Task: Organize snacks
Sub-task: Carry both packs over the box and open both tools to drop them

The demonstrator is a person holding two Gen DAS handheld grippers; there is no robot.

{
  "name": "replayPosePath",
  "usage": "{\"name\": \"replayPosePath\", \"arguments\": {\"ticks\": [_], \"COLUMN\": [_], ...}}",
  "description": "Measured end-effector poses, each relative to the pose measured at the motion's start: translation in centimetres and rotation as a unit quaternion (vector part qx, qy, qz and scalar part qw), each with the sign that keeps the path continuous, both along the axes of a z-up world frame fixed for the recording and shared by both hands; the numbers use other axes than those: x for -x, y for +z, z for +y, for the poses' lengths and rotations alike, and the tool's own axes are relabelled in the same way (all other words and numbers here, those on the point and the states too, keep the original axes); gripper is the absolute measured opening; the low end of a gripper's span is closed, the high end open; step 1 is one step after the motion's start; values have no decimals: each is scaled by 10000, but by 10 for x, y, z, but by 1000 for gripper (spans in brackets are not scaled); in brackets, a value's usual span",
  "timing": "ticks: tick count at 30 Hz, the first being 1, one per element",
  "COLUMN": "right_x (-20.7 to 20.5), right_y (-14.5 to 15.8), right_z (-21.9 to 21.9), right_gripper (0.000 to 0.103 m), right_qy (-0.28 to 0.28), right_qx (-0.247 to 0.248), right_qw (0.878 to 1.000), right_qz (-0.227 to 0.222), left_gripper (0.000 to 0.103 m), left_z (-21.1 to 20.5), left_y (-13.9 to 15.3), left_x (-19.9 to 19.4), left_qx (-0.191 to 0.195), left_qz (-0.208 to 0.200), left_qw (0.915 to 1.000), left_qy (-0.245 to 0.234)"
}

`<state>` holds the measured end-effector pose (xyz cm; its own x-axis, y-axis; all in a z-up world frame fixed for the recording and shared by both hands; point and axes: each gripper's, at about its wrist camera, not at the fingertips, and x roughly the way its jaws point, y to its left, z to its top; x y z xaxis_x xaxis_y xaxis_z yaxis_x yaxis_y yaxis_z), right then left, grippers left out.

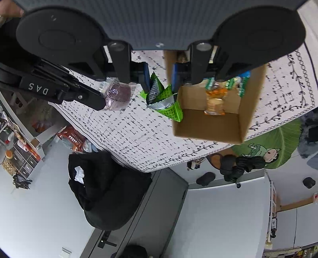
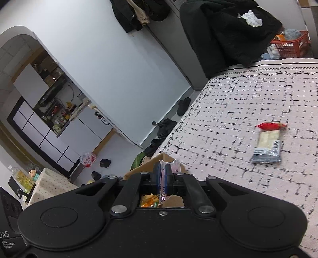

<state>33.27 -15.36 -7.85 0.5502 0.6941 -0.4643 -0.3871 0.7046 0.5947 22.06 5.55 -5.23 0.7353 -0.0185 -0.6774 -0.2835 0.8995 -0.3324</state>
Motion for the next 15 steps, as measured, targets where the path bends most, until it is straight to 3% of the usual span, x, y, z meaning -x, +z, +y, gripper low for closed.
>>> {"name": "replayPosePath", "arguments": {"ticks": [15], "right_x": [-1], "right_y": [1], "right_z": [63], "right_gripper": [4], "right_qy": [377], "right_qx": [-122], "right_qw": [9992], "right_qz": [38], "left_gripper": [21], "left_z": [58], "left_y": [3], "left_x": [9], "left_qx": [-80], "left_qz": [37], "left_qw": [9996], "left_qy": [284]}}
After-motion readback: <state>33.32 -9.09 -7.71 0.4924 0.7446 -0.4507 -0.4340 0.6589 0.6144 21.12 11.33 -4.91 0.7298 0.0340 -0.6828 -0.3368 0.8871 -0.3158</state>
